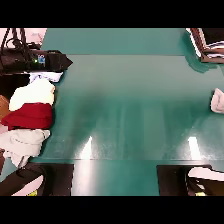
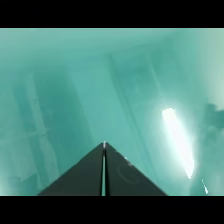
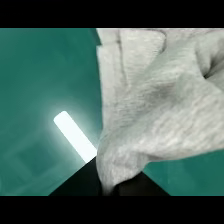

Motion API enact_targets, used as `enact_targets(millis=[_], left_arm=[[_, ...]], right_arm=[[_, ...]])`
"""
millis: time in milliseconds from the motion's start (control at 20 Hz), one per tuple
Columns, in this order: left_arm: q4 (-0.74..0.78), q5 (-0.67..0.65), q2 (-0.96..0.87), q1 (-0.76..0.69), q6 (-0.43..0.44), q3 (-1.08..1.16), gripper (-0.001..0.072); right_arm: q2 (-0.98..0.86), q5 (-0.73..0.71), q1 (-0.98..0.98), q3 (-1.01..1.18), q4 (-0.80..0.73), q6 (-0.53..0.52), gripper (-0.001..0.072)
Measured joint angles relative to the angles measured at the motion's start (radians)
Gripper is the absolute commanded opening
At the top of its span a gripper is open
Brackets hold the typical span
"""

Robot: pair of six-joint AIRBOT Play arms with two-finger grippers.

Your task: Fold the shirts.

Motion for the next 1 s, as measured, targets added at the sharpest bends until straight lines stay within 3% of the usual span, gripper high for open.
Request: enact_targets(millis=[100,150,200,250,600,800,950,1000], left_arm=[[0.0,0.001,0.0,0.0,0.0,0.0,0.002],[0.0,0.001,0.0,0.0,0.0,0.0,0.0021],[0.0,0.002,0.0,0.0,0.0,0.0,0.0021],[0.0,0.002,0.0,0.0,-0.001,0.0,0.002],[0.0,0.003,0.0,0.0,0.0,0.0,0.0021],[0.0,0.004,0.0,0.0,0.0,0.0,0.0021],[0.0,0.001,0.0,0.0,0.0,0.0,0.0021],[0.0,0.001,0.0,0.0,0.0,0.0,0.0021]], right_arm=[[0.024,-0.006,-0.067,-0.08,0.002,0.003,0.0014],[0.04,-0.011,-0.098,-0.114,0.003,0.003,0.0099],[0.054,-0.015,-0.125,-0.141,-0.002,0.005,0.0464],[0.069,-0.015,-0.152,-0.163,-0.015,0.005,0.072],[0.144,0.032,-0.307,-0.114,-0.094,0.013,0.065],[0.195,0.014,-0.245,-0.053,0.074,0.016,0.065],[0.229,0.006,-0.084,-0.038,0.187,0.016,0.0639],[0.237,0.004,-0.011,-0.035,0.207,0.016,0.0542]])
